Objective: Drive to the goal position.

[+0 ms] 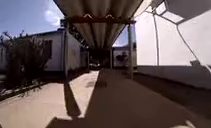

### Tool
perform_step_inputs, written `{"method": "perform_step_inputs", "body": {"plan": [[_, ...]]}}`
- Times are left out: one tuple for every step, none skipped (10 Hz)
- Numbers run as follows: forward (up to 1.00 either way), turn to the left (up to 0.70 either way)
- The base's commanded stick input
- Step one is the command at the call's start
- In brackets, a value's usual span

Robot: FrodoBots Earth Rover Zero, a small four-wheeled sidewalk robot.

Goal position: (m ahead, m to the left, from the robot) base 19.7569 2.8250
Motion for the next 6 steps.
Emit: {"method": "perform_step_inputs", "body": {"plan": [[0.7,0.0],[0.7,0.0],[0.7,0.0],[0.7,0.0],[0.7,0.0],[0.7,0.0]]}}
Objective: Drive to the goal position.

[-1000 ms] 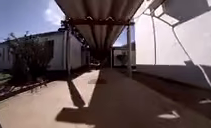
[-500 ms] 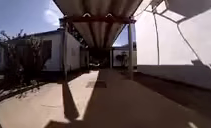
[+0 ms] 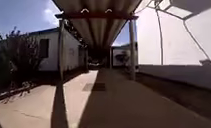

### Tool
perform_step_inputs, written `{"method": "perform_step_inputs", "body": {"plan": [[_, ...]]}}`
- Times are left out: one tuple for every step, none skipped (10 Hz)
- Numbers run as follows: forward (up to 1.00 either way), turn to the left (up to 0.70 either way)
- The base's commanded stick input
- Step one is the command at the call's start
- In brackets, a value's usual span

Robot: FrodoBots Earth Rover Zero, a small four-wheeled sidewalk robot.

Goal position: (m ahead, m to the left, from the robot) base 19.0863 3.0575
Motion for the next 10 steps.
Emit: {"method": "perform_step_inputs", "body": {"plan": [[0.7,0.0],[0.7,0.0],[0.7,0.0],[0.7,0.0],[0.7,0.0],[0.7,0.0],[0.7,0.0],[0.7,0.0],[0.7,0.0],[0.7,0.0]]}}
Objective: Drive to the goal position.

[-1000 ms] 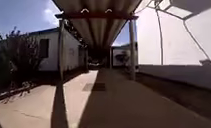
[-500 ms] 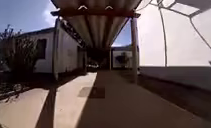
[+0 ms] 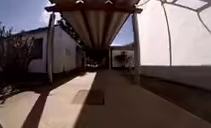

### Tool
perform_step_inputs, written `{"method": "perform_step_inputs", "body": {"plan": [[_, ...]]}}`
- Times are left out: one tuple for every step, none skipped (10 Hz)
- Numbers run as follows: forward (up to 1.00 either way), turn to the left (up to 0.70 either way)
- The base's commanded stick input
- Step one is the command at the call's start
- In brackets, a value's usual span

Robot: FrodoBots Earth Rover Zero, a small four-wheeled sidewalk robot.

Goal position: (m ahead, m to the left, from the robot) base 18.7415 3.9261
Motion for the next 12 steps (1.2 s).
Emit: {"method": "perform_step_inputs", "body": {"plan": [[0.7,0.0],[0.7,0.0],[0.7,0.0],[0.7,0.0],[0.7,0.0],[0.7,0.0],[0.7,0.14],[0.7,0.3],[0.7,0.22],[0.7,0.05],[0.7,0.0],[0.7,0.0]]}}
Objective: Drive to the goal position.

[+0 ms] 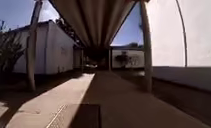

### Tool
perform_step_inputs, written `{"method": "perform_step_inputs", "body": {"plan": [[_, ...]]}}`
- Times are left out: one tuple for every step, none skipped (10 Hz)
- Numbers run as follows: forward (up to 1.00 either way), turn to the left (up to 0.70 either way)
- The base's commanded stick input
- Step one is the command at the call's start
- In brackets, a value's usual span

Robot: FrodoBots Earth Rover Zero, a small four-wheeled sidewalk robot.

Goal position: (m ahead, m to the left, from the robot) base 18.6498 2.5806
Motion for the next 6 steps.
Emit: {"method": "perform_step_inputs", "body": {"plan": [[0.7,0.0],[0.7,0.0],[0.7,0.0],[0.7,0.0],[0.7,0.0],[0.7,0.0]]}}
